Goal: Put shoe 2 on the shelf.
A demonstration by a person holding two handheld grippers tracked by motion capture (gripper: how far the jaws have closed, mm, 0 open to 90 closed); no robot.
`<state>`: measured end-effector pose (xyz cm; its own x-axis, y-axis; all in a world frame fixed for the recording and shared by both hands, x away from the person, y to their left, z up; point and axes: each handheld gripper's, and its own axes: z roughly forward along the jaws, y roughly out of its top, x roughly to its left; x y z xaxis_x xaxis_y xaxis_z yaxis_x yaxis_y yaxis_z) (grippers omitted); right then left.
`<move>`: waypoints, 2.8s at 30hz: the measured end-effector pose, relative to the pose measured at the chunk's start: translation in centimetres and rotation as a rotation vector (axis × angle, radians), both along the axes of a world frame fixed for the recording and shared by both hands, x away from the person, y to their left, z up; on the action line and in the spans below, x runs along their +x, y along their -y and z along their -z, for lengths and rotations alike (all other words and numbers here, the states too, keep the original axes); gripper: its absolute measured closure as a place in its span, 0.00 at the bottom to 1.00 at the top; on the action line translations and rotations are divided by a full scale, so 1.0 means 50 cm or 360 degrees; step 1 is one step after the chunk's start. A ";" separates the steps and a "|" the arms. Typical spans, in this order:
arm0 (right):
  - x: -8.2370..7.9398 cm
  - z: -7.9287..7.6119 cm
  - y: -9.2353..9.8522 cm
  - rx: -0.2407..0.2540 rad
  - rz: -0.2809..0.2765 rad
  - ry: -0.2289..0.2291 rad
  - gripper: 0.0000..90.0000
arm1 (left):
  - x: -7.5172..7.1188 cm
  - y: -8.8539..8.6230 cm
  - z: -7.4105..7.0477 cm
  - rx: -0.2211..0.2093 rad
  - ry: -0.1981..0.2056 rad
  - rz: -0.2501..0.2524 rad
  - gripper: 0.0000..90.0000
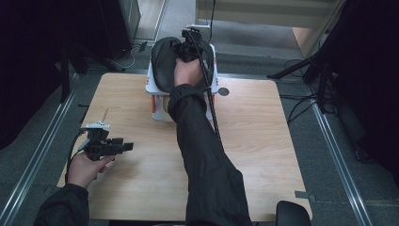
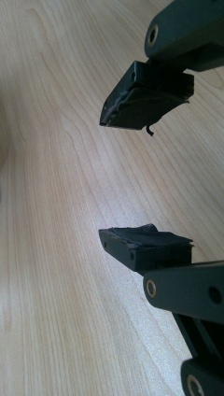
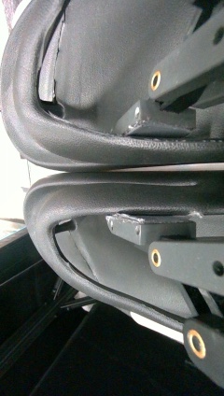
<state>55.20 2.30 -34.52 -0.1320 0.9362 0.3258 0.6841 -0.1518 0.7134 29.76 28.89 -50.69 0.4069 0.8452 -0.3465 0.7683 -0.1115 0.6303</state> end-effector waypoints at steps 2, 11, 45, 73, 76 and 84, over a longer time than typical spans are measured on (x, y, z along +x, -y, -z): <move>-0.003 0.000 0.000 0.0006 -0.0012 -0.0002 0.63 | 0.000 0.000 0.000 0.0001 0.0000 -0.0001 0.44; -0.019 -0.001 0.008 0.0017 -0.0063 0.0015 0.60 | 0.001 0.001 0.000 0.0010 -0.0002 -0.0002 0.44; -0.179 -0.022 0.104 0.0044 -0.0534 0.0080 0.60 | 0.006 0.006 -0.001 0.0030 -0.0004 0.0003 0.44; -0.371 0.073 0.177 0.0041 -0.0825 0.0140 0.62 | 0.007 0.013 0.000 0.0041 0.0019 0.0013 0.44; -0.386 0.089 0.184 0.0038 -0.0844 0.0148 0.61 | 0.006 0.014 -0.001 0.0042 0.0022 0.0012 0.44; -0.423 0.135 0.195 0.0050 -0.0908 0.0154 0.61 | 0.006 0.015 -0.003 0.0047 0.0020 0.0019 0.44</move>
